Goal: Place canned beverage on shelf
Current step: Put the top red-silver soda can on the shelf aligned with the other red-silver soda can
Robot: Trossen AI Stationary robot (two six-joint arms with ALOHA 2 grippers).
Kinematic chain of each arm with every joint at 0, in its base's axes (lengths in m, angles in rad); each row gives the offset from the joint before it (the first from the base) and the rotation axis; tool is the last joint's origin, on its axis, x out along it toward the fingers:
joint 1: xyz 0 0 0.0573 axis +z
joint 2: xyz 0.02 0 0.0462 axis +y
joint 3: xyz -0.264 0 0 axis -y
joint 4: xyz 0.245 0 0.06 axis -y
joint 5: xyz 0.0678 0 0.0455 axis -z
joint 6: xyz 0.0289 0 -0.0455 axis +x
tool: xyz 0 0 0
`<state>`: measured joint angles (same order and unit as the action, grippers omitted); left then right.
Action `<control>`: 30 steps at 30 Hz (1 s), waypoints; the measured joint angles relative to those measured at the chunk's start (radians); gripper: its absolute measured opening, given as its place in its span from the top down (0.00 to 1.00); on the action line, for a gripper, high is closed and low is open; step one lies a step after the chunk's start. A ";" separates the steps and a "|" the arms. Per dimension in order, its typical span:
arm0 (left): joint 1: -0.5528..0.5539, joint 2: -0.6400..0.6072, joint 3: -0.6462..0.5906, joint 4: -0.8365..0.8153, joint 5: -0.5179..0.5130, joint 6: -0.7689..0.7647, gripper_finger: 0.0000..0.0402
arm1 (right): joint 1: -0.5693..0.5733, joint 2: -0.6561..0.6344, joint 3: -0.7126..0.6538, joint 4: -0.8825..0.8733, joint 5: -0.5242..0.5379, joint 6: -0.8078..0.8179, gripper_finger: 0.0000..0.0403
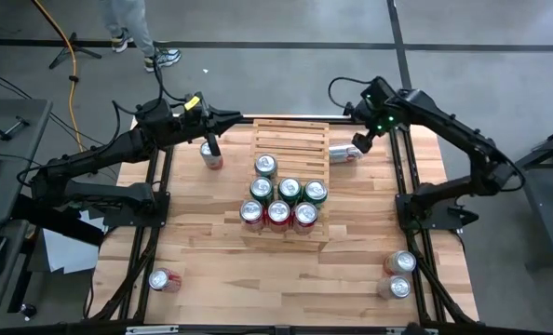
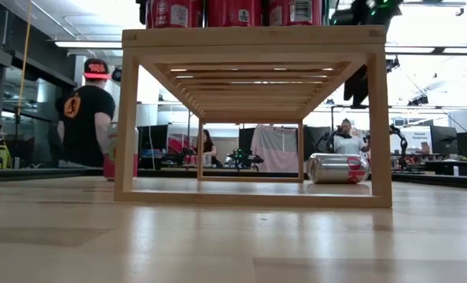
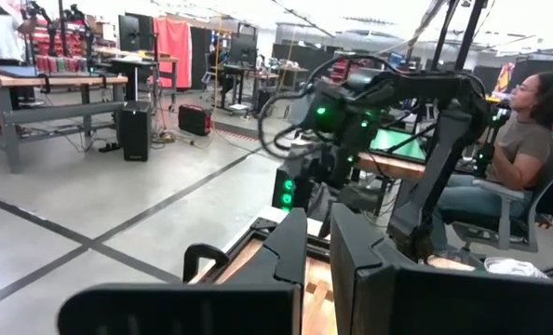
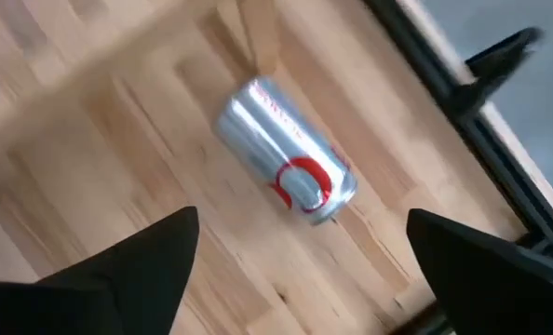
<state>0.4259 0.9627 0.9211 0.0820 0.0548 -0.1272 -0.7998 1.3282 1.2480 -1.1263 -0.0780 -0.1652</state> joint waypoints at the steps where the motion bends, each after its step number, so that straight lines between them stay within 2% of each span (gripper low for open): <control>1: 0.000 0.000 0.000 -0.008 0.000 0.000 1.00 | 0.000 0.021 0.000 -0.003 0.000 -0.030 0.07; 11: 0.000 0.000 0.000 -0.057 0.000 -0.001 1.00 | 0.008 0.217 -0.026 0.004 0.018 -0.188 0.07; 18: 0.000 0.000 0.000 -0.057 0.000 0.005 1.00 | 0.002 0.217 -0.174 0.157 0.029 -0.214 0.07; 23: 0.000 0.000 0.000 -0.057 -0.002 0.015 1.00 | 0.028 0.216 -0.216 0.292 0.108 -0.237 0.07; 30: 0.000 0.000 0.000 -0.057 -0.016 0.005 1.00 | 0.040 0.228 -0.266 0.353 0.106 -0.348 0.07</control>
<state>0.4255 0.9627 0.9211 0.0250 0.0391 -0.1223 -0.7597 1.5566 0.9824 -0.7736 0.0277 -0.5136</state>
